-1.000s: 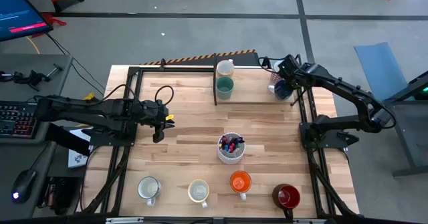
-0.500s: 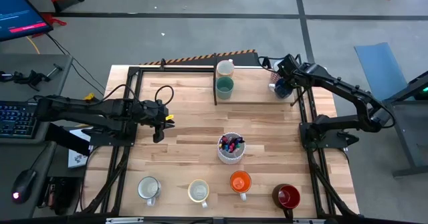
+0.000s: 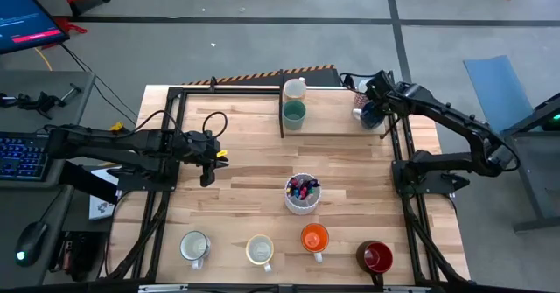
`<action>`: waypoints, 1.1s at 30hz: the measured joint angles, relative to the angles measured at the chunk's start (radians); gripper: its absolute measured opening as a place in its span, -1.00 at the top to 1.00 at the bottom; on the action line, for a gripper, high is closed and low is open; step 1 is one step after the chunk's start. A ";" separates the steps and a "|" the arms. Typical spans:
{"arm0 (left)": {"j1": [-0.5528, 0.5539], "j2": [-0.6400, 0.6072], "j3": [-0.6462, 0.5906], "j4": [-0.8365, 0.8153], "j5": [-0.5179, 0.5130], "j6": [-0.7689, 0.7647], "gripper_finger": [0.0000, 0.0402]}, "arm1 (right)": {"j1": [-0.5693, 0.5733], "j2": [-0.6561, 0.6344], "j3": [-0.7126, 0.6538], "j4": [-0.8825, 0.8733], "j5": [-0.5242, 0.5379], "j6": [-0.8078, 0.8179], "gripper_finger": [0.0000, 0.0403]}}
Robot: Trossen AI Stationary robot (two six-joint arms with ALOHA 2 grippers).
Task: Place coffee mugs
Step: Put the blue mug on the shelf, then put the blue patterned mug on the shelf
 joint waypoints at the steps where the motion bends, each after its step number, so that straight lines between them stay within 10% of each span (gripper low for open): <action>1: 0.000 0.000 0.000 0.000 0.000 0.000 0.68 | 0.000 -0.014 0.000 0.001 0.000 0.000 0.60; 16: 0.000 0.000 0.000 0.000 0.000 0.000 0.68 | 0.000 -0.229 0.002 0.002 -0.012 0.015 0.60; 33: 0.000 0.000 0.000 0.001 0.000 -0.001 0.68 | 0.200 -0.287 0.002 0.048 -0.475 0.080 0.60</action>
